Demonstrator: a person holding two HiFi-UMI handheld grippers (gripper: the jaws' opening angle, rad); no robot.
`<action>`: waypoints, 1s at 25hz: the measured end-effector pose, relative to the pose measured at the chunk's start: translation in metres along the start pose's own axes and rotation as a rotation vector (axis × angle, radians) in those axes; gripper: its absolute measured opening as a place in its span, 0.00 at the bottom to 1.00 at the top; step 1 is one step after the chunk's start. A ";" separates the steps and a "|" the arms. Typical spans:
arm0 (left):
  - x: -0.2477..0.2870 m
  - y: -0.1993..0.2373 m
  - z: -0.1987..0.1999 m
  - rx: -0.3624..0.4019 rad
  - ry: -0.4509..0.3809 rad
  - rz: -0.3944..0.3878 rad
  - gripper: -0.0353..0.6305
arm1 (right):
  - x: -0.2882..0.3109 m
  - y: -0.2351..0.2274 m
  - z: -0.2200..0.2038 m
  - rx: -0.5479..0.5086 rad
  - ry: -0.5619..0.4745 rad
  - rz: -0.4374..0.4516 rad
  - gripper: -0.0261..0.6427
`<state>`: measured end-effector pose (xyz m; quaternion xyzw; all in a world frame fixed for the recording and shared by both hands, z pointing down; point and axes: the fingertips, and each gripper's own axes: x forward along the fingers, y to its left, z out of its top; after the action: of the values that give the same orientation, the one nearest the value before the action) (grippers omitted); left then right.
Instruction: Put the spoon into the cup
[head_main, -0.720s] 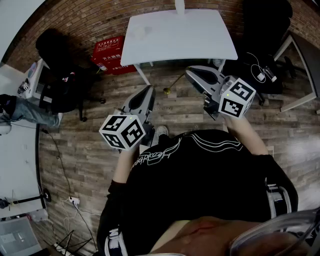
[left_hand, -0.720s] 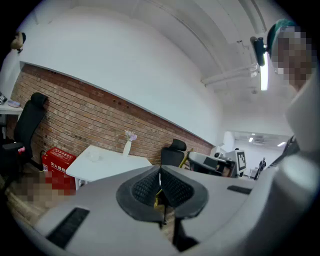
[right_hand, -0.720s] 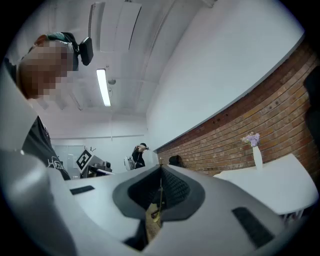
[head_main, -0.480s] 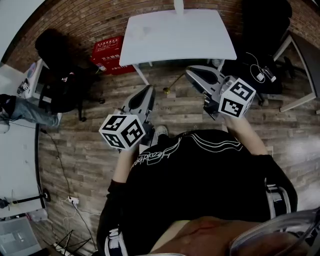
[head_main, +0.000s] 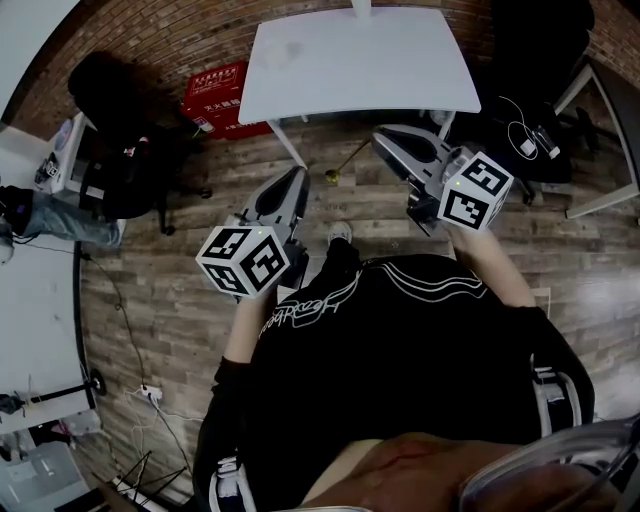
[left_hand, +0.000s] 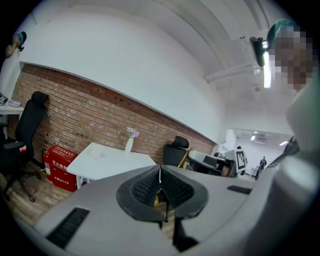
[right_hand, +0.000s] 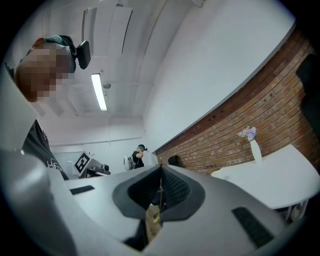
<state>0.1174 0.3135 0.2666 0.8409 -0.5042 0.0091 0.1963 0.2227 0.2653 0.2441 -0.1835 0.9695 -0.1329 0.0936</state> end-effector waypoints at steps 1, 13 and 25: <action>0.003 0.004 -0.001 -0.002 0.004 -0.001 0.06 | 0.003 -0.005 -0.003 0.003 0.004 -0.005 0.04; 0.049 0.082 0.003 -0.058 0.028 -0.017 0.06 | 0.064 -0.067 -0.021 0.030 0.044 -0.055 0.04; 0.132 0.245 0.083 -0.109 0.038 -0.047 0.06 | 0.217 -0.169 -0.001 0.025 0.081 -0.123 0.04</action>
<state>-0.0413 0.0721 0.2973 0.8404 -0.4801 -0.0068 0.2516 0.0799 0.0317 0.2655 -0.2358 0.9577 -0.1579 0.0484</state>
